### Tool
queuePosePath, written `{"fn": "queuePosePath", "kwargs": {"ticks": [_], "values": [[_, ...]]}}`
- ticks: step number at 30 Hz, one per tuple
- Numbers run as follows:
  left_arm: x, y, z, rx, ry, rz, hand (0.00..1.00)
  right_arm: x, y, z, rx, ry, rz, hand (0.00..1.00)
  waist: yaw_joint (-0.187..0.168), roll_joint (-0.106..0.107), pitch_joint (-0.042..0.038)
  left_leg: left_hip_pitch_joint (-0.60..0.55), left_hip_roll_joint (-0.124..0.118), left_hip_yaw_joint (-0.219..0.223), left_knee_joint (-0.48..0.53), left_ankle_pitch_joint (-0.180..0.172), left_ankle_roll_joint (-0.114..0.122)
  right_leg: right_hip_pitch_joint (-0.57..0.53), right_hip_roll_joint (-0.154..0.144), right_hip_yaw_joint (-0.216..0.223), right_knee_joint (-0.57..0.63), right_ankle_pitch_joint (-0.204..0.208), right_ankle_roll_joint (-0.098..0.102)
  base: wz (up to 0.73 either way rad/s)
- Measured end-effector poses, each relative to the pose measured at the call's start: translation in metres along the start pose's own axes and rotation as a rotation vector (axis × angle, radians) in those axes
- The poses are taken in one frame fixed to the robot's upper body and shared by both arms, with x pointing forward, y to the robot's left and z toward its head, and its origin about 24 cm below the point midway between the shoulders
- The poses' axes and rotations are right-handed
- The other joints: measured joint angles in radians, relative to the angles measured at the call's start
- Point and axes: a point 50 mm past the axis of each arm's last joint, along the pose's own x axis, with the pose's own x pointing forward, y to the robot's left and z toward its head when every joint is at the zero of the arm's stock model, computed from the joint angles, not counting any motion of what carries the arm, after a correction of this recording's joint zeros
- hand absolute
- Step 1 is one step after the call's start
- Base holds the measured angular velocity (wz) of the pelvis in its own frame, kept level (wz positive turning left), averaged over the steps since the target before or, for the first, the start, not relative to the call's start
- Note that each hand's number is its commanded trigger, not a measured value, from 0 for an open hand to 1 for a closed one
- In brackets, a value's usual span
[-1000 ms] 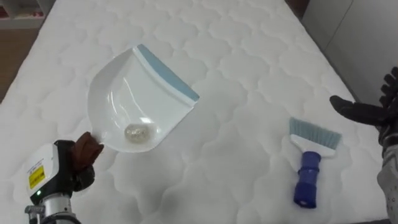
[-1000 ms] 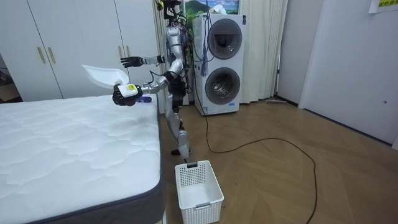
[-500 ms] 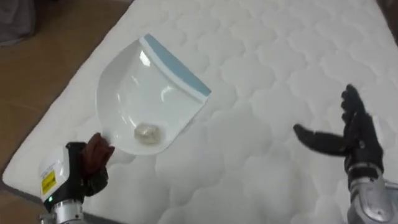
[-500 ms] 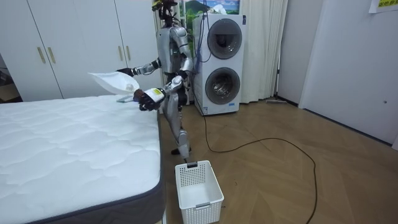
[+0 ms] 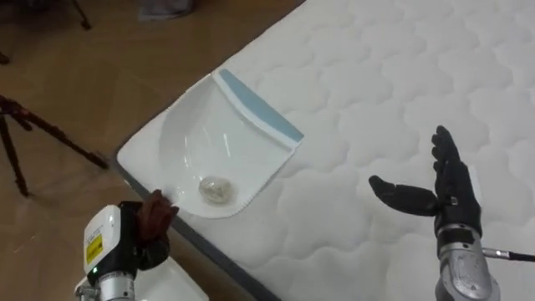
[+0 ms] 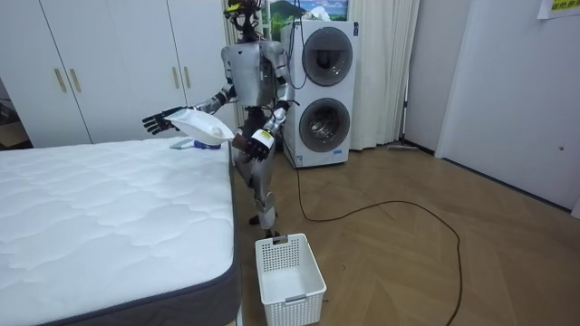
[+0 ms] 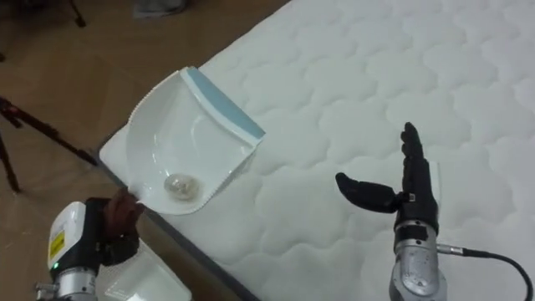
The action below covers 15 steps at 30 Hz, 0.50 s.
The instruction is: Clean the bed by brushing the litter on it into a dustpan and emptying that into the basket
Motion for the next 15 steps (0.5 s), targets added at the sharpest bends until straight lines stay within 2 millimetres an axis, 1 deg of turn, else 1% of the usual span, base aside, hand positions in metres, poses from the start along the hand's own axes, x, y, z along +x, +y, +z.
{"fn": "queuePosePath", "kwargs": {"ticks": [1,2,3,4,5,6,7,8,9,10,11,12,13,14,15], "values": [[0.0,-0.001,0.001,-0.003,0.0,-0.002,1.0,0.0,-0.001,-0.001,-0.001,0.006,-0.009,0.0,0.001,0.004,0.0004,-0.004,-0.001,0.001,0.001,0.003,0.005,-0.004,-0.007,-0.024,0.022,0.0,0.001,0.35],[-0.001,-0.002,0.001,-0.004,0.0,-0.004,1.0,0.0,-0.001,-0.003,0.0,0.013,-0.015,0.0,0.0,0.005,0.0009,-0.005,-0.002,0.002,0.001,0.004,0.008,-0.005,-0.014,-0.04,0.042,-0.003,0.004,0.4],[-0.001,-0.003,0.002,-0.005,-0.003,-0.008,1.0,-0.001,-0.001,-0.006,0.001,0.03,-0.025,0.0,0.001,0.007,0.0003,-0.002,-0.004,0.001,0.001,0.002,0.013,-0.02,-0.029,-0.054,0.103,-0.009,0.006,0.44],[-0.001,-0.003,0.002,-0.004,-0.006,-0.011,1.0,-0.002,-0.001,-0.009,0.006,0.041,-0.03,0.0,0.005,0.011,0.0005,0.003,-0.013,-0.032,0.002,-0.002,0.022,-0.052,-0.047,-0.045,0.197,-0.014,-0.001,0.48],[-0.001,-0.003,0.003,-0.004,-0.009,-0.011,1.0,-0.002,0.0,-0.009,0.004,0.043,-0.03,0.0,0.001,0.012,0.0023,0.009,-0.024,-0.069,0.001,0.0,0.028,-0.081,-0.055,-0.026,0.252,-0.015,-0.011,0.55],[0.0,-0.002,0.003,-0.001,-0.012,-0.009,1.0,-0.003,0.002,-0.01,-0.001,0.046,-0.024,0.0,-0.014,0.015,0.0068,0.017,-0.058,-0.177,-0.013,0.008,0.038,-0.15,-0.036,0.082,0.33,-0.055,-0.059,0.45],[0.001,0.0,0.002,-0.004,-0.005,0.001,1.0,-0.001,0.007,-0.007,-0.006,0.033,-0.004,0.0,-0.015,0.015,0.0071,0.025,-0.071,-0.25,-0.045,0.023,0.035,-0.204,0.022,0.165,0.318,-0.085,-0.095,0.43],[0.001,0.001,0.001,-0.005,-0.002,0.006,1.0,0.001,0.009,-0.005,-0.007,0.023,0.003,0.0,-0.028,0.021,0.0105,0.03,-0.076,-0.292,-0.066,0.043,0.031,-0.218,0.052,0.191,0.29,-0.087,-0.101,0.64],[0.003,0.004,0.0,-0.003,-0.001,0.007,1.0,0.002,0.011,-0.003,-0.011,0.013,0.003,0.0,-0.056,0.025,0.0128,0.047,-0.093,-0.397,-0.114,0.088,0.025,-0.234,0.114,0.239,0.206,-0.083,-0.108,1.09],[0.005,0.005,0.001,0.004,-0.009,-0.005,1.0,0.001,0.01,-0.005,-0.013,0.021,-0.008,0.0,-0.077,0.013,0.0091,0.061,-0.117,-0.502,-0.16,0.124,0.014,-0.251,0.16,0.304,0.115,-0.063,-0.118,1.21],[0.006,0.005,0.001,0.007,-0.014,-0.014,1.0,0.001,0.009,-0.006,-0.014,0.024,-0.017,0.0,-0.084,0.008,0.0097,0.064,-0.131,-0.546,-0.172,0.135,0.008,-0.259,0.178,0.348,0.082,-0.043,-0.125,1.16],[0.007,0.003,0.004,0.012,-0.029,-0.035,1.0,0.001,0.007,-0.007,-0.015,0.03,-0.042,0.0,-0.087,-0.006,0.008,0.065,-0.158,-0.616,-0.175,0.15,0.0,-0.28,0.198,0.416,0.038,-0.005,-0.132,1.06],[0.007,0.001,0.006,0.02,-0.044,-0.06,1.0,0.001,0.004,-0.008,-0.013,0.037,-0.065,0.0,-0.086,-0.021,0.0062,0.052,-0.187,-0.641,-0.164,0.155,-0.007,-0.286,0.189,0.436,0.009,0.016,-0.131,1.07],[0.007,-0.001,0.008,0.023,-0.051,-0.075,1.0,0.001,0.003,-0.009,-0.017,0.039,-0.078,0.0,-0.085,-0.025,0.0078,0.039,-0.199,-0.63,-0.148,0.158,-0.011,-0.286,0.178,0.416,0.013,0.041,-0.132,1.12],[0.005,-0.005,0.009,0.033,-0.064,-0.103,1.0,0.0,0.0,-0.01,-0.024,0.045,-0.096,0.0,-0.084,-0.027,0.0104,0.011,-0.166,-0.46,-0.112,0.146,0.001,-0.282,0.135,0.32,0.027,0.071,-0.134,0.9]]}}
